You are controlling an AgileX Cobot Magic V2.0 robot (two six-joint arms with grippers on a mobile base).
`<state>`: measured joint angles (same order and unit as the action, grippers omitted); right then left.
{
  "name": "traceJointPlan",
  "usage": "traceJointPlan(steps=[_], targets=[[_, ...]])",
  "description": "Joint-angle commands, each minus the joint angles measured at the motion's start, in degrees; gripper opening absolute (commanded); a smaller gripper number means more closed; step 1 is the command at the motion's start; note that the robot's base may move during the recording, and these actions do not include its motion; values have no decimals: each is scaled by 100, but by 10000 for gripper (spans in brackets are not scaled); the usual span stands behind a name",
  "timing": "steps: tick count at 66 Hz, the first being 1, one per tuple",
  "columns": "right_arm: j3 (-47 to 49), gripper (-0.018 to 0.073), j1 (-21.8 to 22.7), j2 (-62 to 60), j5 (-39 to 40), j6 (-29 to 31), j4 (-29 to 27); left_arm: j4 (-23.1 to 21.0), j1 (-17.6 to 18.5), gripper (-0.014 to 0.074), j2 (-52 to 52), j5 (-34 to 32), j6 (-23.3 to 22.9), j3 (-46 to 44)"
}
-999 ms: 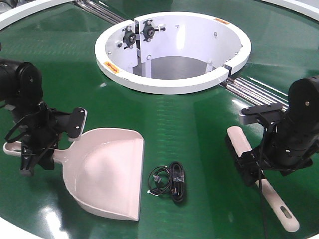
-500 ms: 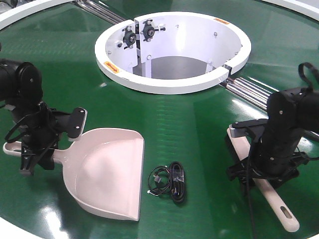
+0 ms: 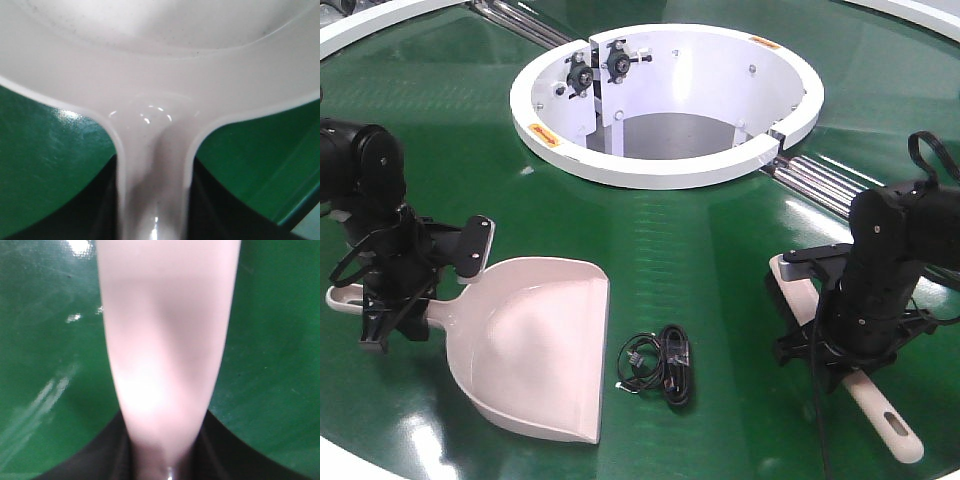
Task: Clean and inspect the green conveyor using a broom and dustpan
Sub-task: 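Sweep the black cable into the dustpan with the held brush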
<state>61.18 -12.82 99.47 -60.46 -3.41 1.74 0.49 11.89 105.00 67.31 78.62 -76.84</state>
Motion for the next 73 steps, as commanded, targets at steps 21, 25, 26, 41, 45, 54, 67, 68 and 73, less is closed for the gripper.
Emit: traceJointPlan(steps=[21,25,26,41,45,54,67,68,73], targets=[[123,-6,-15,-1393,-221,-354,-100,-115,43,-6,-269,59,-22,-151],[60,-5,-19,-1548,-282,-390,-174,-115,43,-6,-269,59,-22,-151],[34,-5,-27,-1587,-308,-390,-233,-115,43,-6,-269,59,-22,-151],[-375,-5,-623,-1879,-579,-710,-284,-115,43,-6,-269,59,-22,-151],[-402,-5,-849,-1872,-551,-956,-300,-115,43,-6,-269,59,-22,-151],[-386,-5,-1420,-1754,-370,-1533,-300,-115,43,-6,-269,59,-22,-151],[-289,-5,-1807,-1246,-323,-1728,-739,-115,43,-6,-269,59,-22,-151],[-267,-5,-1817,-1222,-323,-1728,-791,-115,43,-6,-269,59,-22,-151],[-157,-5,-1855,-996,-316,-1728,-981,-115,43,-6,-269,59,-22,-151]])
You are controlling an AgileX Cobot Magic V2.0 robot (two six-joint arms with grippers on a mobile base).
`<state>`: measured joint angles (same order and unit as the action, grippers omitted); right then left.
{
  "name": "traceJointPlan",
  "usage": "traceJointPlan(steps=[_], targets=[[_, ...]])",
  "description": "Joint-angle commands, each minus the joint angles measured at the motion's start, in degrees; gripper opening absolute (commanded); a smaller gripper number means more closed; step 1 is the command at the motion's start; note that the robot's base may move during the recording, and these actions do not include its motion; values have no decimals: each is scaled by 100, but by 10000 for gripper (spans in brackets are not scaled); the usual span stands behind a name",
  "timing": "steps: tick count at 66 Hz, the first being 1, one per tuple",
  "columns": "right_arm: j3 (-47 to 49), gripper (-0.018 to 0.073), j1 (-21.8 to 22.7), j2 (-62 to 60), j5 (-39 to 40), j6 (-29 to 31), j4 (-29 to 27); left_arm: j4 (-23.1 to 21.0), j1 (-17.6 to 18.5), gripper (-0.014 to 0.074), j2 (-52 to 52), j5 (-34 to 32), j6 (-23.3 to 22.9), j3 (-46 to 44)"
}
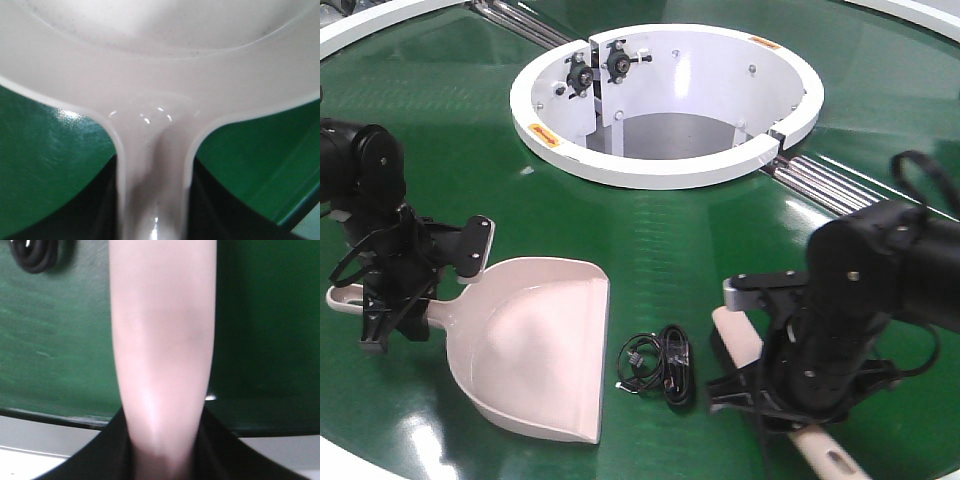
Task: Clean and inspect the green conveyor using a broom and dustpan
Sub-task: 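Sweep the black cable into the dustpan with the held brush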
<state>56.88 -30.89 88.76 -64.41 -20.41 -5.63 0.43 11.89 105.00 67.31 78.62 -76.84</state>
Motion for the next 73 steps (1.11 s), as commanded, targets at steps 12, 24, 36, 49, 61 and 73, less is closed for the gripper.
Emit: traceJointPlan(steps=[12,24,36,49,61,73], targets=[[687,-5,-307,538,79,-70,-569,-109,43,-6,-269,59,-22,-151],[1298,-5,-569,1074,-147,87,-876,-109,43,-6,-269,59,-22,-151],[2006,-5,-776,1675,-289,235,-1245,-109,43,-6,-269,59,-22,-151],[3060,-5,-1097,2302,-289,604,-1902,-109,43,-6,-269,59,-22,-151],[3876,-1,-1223,2581,-277,678,-1998,-109,43,-6,-269,59,-22,-151],[4186,1,-1136,2496,-281,607,-1577,-109,43,-6,-269,59,-22,-151]])
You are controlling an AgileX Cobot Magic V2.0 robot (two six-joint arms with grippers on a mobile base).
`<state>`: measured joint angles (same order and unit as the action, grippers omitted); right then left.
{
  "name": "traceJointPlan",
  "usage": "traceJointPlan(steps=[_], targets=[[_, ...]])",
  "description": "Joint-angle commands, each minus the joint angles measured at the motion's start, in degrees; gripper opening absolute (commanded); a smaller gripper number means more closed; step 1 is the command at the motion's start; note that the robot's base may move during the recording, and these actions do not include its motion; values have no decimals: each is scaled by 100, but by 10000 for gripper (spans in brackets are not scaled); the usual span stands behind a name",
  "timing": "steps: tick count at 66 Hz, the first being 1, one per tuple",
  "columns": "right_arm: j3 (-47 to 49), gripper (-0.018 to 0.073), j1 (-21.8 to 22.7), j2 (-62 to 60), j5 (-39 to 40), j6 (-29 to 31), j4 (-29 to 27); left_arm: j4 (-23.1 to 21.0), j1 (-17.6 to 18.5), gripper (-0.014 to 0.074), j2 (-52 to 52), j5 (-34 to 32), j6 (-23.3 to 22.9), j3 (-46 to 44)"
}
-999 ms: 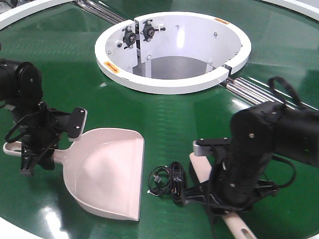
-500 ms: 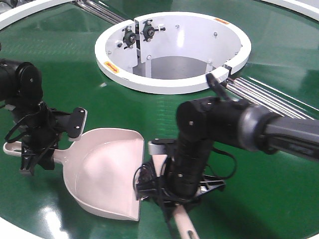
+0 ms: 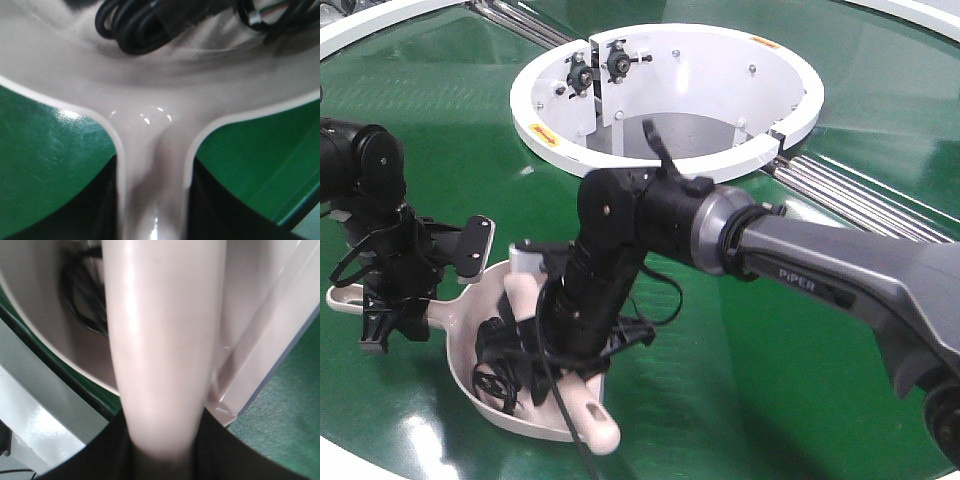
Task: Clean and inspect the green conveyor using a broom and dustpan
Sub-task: 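Sweep the black cable into the dustpan with the held brush, then lift the brush away from the dustpan with the right gripper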
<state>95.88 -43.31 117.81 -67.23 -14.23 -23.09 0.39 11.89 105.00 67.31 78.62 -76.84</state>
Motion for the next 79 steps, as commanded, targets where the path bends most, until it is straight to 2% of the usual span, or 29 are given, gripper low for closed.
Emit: traceJointPlan(steps=[1,21,31,45,56,69,79], targets=[[285,1,122,-429,1,-39,216,-105,43,-6,-269,59,-22,-151],[13,5,641,-1280,-166,-269,1504,-105,43,-6,-269,59,-22,-151],[-567,5,1136,-1980,175,-165,1566,-105,43,-6,-269,59,-22,-151],[-1672,5,2126,-2960,415,236,1690,-105,43,-6,-269,59,-22,-151],[-2486,5,2835,-3616,473,820,1677,-105,43,-6,-269,59,-22,-151],[-3216,5,3359,-4004,682,1250,1688,-105,43,-6,-269,59,-22,-151],[-3637,6,3499,-3990,913,1310,1743,-105,43,-6,-269,59,-22,-151]])
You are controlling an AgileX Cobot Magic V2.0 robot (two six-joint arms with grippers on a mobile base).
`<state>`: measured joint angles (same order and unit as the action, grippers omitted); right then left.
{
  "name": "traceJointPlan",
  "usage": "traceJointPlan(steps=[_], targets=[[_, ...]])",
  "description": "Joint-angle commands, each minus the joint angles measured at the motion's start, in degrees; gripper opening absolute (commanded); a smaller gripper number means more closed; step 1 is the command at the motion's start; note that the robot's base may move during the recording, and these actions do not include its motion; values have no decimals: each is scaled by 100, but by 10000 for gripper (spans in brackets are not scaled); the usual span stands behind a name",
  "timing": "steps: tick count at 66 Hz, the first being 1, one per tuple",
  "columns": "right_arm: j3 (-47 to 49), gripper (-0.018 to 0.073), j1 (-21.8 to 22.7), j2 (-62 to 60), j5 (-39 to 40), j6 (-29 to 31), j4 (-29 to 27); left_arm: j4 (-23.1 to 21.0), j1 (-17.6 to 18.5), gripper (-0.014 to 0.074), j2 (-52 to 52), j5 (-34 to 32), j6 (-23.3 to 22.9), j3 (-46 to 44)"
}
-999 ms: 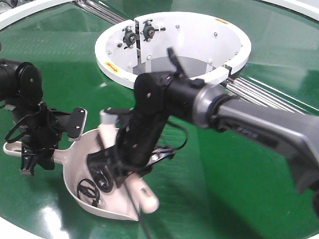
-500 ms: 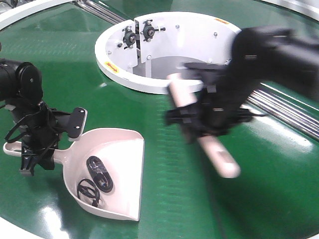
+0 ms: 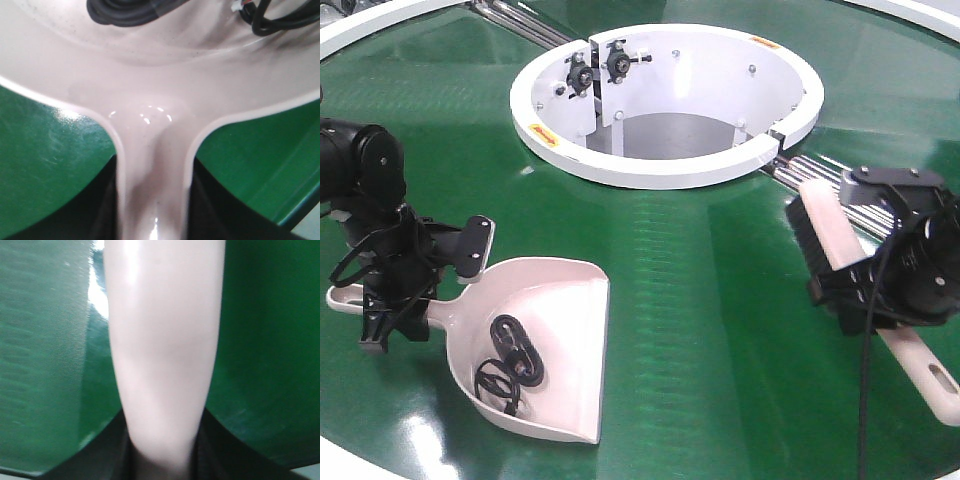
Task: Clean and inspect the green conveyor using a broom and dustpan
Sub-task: 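Lift the brush away from the dustpan with the right gripper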
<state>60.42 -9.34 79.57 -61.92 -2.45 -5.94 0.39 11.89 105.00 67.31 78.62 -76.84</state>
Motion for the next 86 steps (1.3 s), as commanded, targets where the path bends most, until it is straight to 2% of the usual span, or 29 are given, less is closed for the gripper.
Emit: traceJointPlan(steps=[1,11,28,56,70,86], targets=[[-137,6,101,-152,425,137,43,-105,43,-6,-269,59,-22,-151],[-396,8,101,60,612,149,98,-105,43,-6,-269,59,-22,-151],[-391,14,101,634,283,178,112,-105,43,-6,-269,59,-22,-151],[-391,59,101,1187,364,369,112,-105,43,-6,-269,59,-22,-151],[-391,143,101,1213,415,388,112,-124,44,-6,-269,59,-22,-151],[-391,302,101,1213,334,415,117,-318,44,15,-262,67,-85,-151]])
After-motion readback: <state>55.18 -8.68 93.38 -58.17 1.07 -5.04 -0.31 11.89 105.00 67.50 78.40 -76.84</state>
